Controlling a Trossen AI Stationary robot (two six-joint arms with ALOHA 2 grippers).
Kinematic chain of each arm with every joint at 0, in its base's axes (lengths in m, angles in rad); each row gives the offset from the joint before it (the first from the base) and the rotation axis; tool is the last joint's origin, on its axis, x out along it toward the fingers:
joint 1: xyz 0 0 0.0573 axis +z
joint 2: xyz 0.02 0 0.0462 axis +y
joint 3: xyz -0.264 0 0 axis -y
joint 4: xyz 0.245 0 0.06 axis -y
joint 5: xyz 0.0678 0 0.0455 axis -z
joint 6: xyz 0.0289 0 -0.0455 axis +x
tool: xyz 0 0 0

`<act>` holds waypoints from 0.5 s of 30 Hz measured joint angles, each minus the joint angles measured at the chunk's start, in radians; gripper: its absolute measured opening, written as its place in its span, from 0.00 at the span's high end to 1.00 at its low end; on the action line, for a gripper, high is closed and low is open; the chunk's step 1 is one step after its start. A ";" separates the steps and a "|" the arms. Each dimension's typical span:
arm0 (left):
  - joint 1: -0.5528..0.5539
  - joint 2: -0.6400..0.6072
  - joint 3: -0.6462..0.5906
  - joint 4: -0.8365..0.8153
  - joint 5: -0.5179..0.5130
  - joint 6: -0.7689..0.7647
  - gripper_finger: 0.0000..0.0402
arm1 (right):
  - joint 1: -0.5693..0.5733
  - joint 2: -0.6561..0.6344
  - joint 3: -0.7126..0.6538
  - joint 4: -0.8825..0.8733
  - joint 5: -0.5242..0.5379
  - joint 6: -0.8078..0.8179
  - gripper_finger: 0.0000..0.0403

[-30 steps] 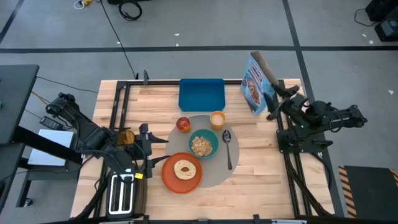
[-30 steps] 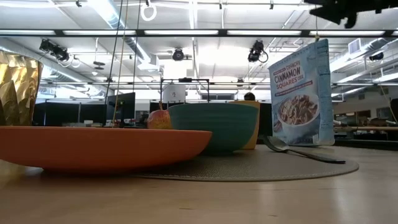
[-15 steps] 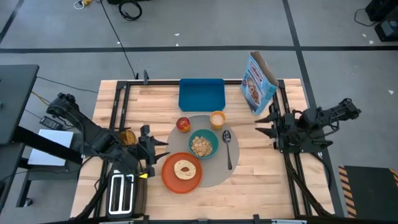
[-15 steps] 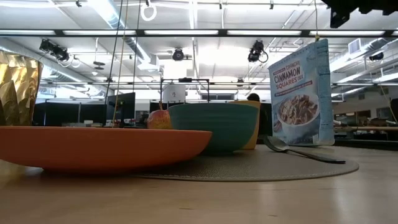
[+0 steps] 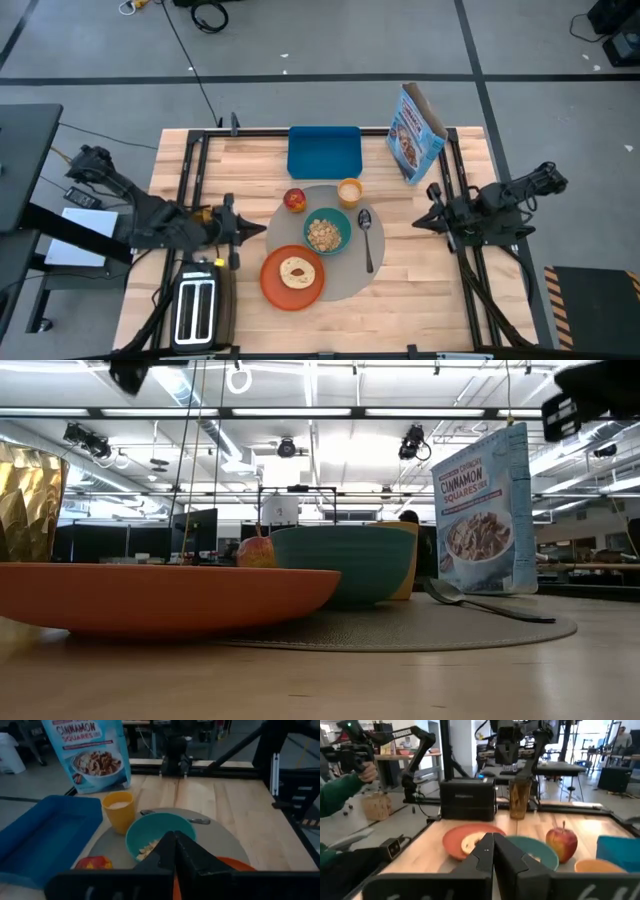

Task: Arrange a breakfast setting
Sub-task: Return to Home Position

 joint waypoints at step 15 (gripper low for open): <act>0.200 -0.295 -0.322 0.208 0.108 0.059 0.98 | 0.000 -0.100 -0.202 0.114 -0.055 0.046 0.98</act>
